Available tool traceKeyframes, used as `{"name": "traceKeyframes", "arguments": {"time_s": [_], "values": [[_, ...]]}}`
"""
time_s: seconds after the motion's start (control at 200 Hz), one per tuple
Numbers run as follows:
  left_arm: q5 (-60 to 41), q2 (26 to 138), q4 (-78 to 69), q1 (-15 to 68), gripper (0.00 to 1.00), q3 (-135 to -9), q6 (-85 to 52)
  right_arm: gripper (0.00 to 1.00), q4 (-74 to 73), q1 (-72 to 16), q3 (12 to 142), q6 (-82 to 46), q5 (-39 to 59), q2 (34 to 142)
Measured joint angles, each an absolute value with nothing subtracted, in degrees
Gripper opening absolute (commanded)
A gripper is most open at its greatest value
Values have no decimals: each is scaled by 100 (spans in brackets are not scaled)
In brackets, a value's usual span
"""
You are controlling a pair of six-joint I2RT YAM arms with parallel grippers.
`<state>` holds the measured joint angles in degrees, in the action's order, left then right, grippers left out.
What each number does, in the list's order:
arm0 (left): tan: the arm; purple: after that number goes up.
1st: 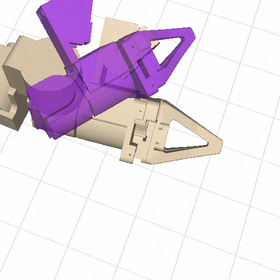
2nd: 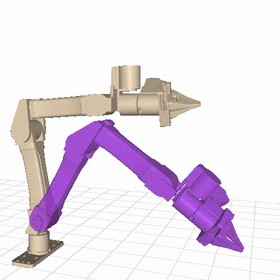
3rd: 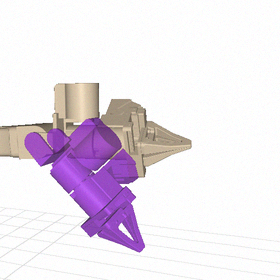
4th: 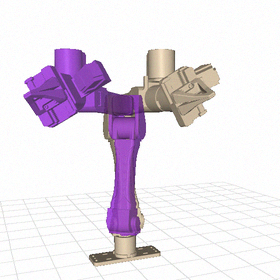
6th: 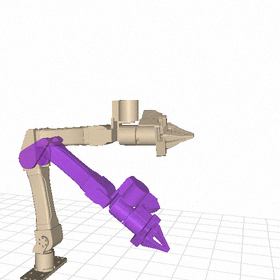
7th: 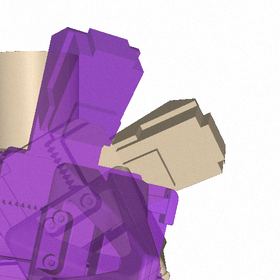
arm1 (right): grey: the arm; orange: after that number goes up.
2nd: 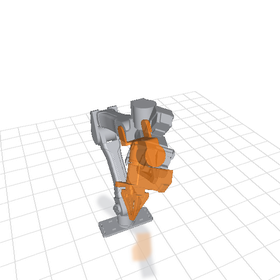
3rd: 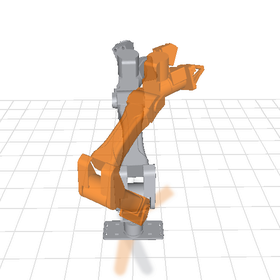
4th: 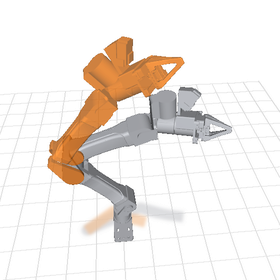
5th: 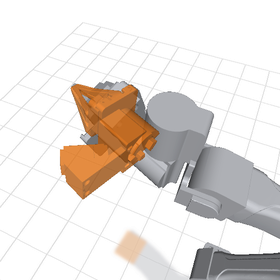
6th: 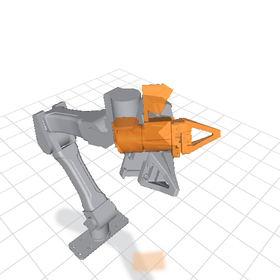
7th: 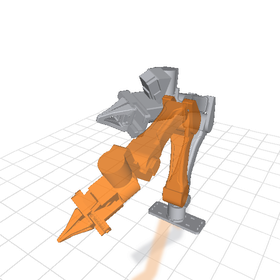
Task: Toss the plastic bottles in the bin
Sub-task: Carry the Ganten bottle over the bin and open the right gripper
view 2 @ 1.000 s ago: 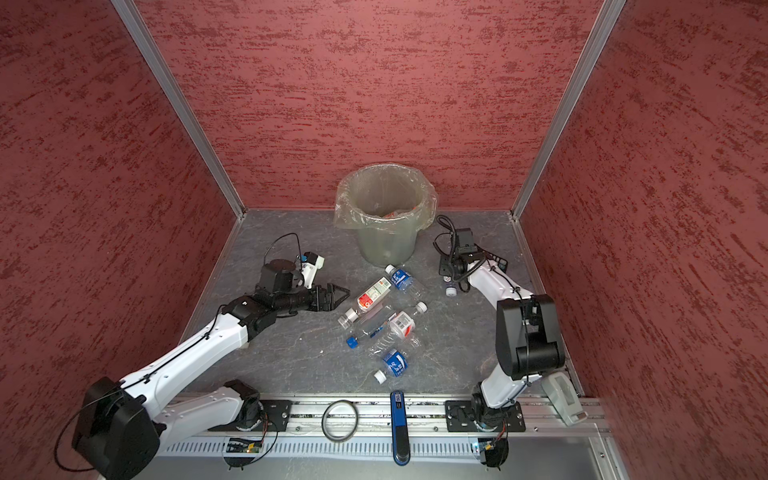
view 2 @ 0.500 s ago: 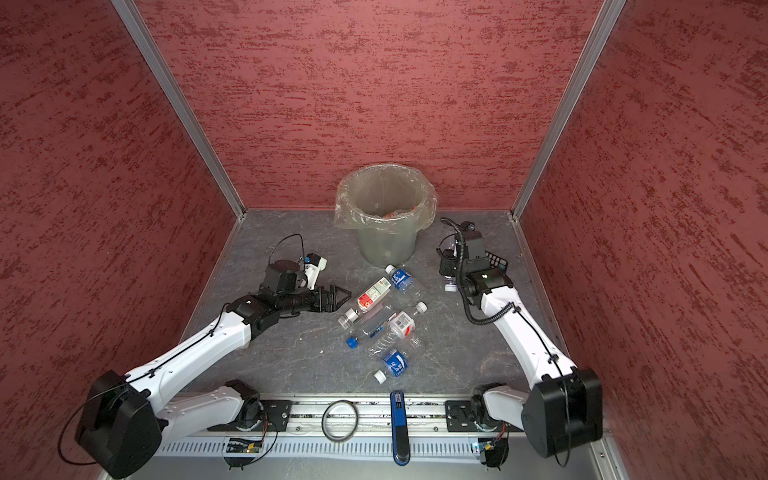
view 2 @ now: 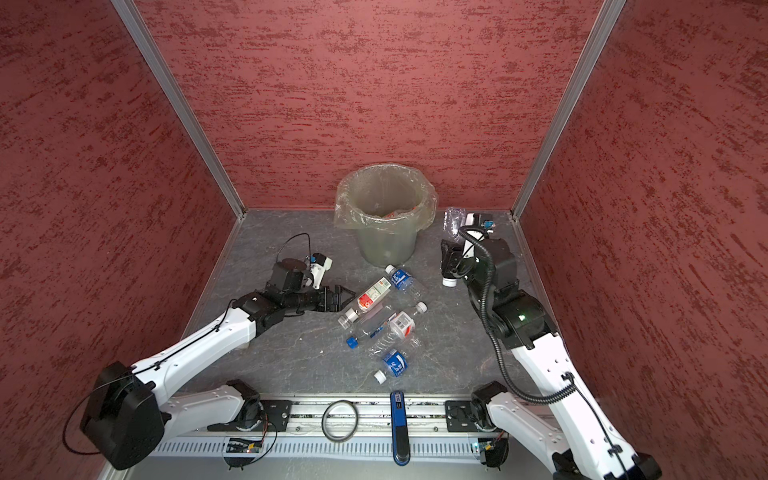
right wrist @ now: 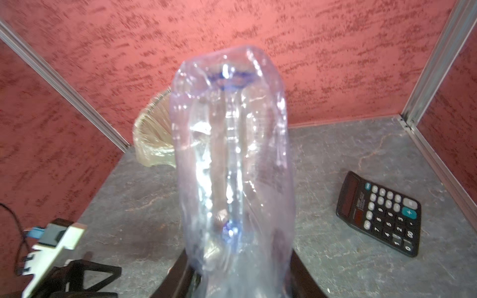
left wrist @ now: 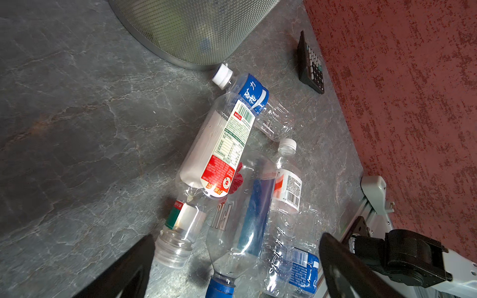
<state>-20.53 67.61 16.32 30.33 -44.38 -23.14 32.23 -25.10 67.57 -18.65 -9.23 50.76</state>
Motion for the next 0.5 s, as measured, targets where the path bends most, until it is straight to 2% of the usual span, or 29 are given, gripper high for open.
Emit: {"name": "traceKeyframes", "arguments": {"time_s": [0.21,0.376,0.456,0.501], "values": [[-1966,6906,1653,3177,99,-4554,-2314,45,3210,-2591,7363,-1852,-856,5127],[-1896,7019,1673,3253,99,-4571,-2314,46,3052,-2600,8217,-1747,-729,5948],[-1876,7015,1669,3282,99,-4571,-2316,51,2943,-2596,8989,-1649,-655,6744],[-1872,7013,1671,3286,100,-4571,-2316,61,2950,-2558,9649,-1610,-596,7413]]}}
